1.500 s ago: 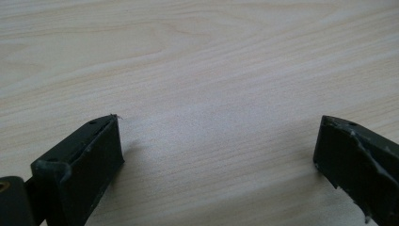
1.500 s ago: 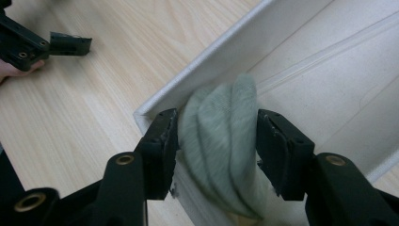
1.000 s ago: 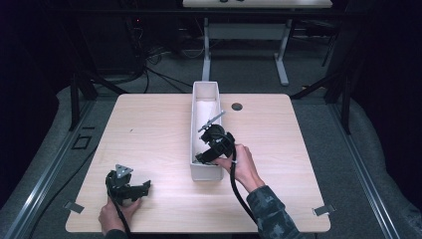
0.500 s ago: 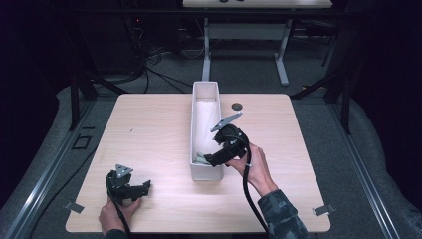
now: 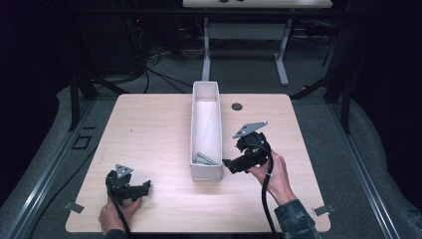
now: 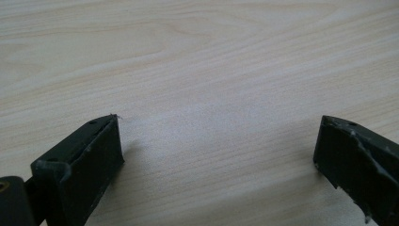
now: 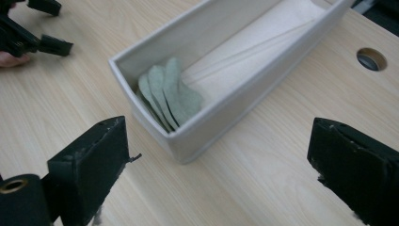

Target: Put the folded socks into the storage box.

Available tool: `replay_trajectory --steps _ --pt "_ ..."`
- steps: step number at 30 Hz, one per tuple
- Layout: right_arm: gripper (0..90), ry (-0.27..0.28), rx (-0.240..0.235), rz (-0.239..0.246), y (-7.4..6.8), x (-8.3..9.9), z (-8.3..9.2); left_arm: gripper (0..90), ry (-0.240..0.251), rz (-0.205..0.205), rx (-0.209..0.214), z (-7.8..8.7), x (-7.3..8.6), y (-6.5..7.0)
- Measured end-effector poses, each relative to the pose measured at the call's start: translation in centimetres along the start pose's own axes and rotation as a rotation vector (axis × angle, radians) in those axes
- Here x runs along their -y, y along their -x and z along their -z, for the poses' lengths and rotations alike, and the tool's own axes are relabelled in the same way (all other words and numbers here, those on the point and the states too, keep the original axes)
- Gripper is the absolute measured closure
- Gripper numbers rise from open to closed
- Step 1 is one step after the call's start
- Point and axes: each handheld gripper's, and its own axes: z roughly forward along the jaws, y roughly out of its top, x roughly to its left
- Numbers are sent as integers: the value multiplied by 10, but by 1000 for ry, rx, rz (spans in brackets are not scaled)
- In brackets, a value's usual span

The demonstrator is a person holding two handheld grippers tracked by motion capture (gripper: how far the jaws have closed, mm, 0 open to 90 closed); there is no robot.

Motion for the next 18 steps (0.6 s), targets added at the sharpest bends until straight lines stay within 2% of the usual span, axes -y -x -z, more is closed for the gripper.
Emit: replay_trajectory --steps 6,9,10,13,16,18 --pt "52 6 23 -35 12 21 8 15 0 1 0 0 0 0" --pt "52 12 41 -65 19 33 12 15 0 0 0 0 0 0" --pt "52 8 60 -75 20 37 14 15 1 1 0 0 0 0" --pt "54 21 59 -113 27 51 16 15 1 1 0 0 0 0" --pt "59 12 72 -133 33 65 17 15 0 0 0 0 0 0" --pt "59 -5 101 -144 36 74 17 15 0 0 0 0 0 0"
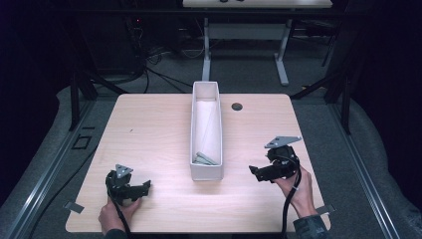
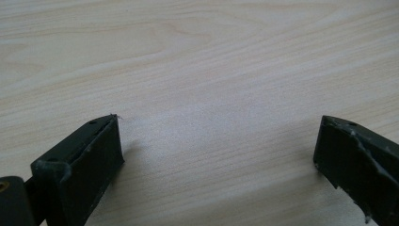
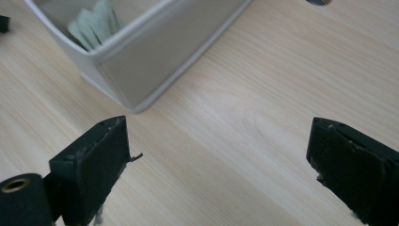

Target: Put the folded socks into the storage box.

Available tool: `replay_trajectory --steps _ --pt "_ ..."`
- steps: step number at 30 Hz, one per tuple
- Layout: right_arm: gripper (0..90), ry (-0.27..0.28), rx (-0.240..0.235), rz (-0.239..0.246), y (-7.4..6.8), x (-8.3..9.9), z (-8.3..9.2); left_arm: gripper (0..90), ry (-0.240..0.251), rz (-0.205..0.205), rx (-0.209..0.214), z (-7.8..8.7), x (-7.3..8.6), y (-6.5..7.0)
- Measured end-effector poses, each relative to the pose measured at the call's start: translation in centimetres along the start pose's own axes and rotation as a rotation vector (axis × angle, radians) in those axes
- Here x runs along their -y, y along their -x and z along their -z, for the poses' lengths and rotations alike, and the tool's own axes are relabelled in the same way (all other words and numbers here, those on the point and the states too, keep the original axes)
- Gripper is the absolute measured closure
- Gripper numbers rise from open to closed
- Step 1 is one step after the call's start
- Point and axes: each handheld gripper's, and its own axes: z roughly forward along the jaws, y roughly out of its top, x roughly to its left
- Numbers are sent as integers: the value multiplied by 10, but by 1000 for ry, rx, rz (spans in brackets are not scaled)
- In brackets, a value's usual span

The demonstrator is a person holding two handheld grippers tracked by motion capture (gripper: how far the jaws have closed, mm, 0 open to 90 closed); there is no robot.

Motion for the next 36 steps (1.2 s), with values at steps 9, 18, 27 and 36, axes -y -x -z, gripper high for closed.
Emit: replay_trajectory --steps 9,18,27,36 --pt "21 -23 47 -66 18 37 -1 15 0 0 1 0 0 0" --pt "0 -30 85 -139 32 74 -2 15 -1 -1 1 0 0 0" --pt "0 -66 119 -191 40 108 -12 15 -1 -1 2 0 0 0" --pt "0 -60 130 -246 45 136 -21 14 -1 -1 2 0 0 0"
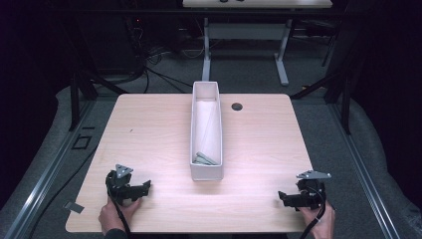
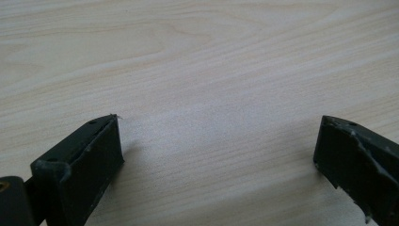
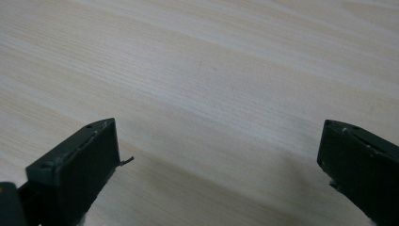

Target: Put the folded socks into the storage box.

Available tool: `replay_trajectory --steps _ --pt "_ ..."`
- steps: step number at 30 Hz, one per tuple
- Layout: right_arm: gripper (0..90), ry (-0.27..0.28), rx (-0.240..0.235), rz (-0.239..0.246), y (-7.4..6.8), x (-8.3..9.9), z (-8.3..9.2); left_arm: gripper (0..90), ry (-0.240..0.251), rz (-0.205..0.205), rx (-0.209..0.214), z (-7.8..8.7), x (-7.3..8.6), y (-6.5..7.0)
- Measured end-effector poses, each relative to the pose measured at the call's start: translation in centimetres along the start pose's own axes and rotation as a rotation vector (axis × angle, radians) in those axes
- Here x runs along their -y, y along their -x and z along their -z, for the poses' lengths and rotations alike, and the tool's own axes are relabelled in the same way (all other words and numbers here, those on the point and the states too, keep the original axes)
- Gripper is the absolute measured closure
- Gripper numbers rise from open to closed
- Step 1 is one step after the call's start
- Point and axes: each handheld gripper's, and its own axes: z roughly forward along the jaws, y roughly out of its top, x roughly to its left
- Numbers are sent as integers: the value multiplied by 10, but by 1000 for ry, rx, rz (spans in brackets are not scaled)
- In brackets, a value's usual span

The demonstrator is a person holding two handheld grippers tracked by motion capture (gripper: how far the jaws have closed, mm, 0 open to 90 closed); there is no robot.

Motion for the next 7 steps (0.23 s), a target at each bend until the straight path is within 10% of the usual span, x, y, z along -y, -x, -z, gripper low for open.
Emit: replay_trajectory --steps 7 --pt "0 19 49 -5 3 15 -6 14 -1 -3 2 0 0 0"
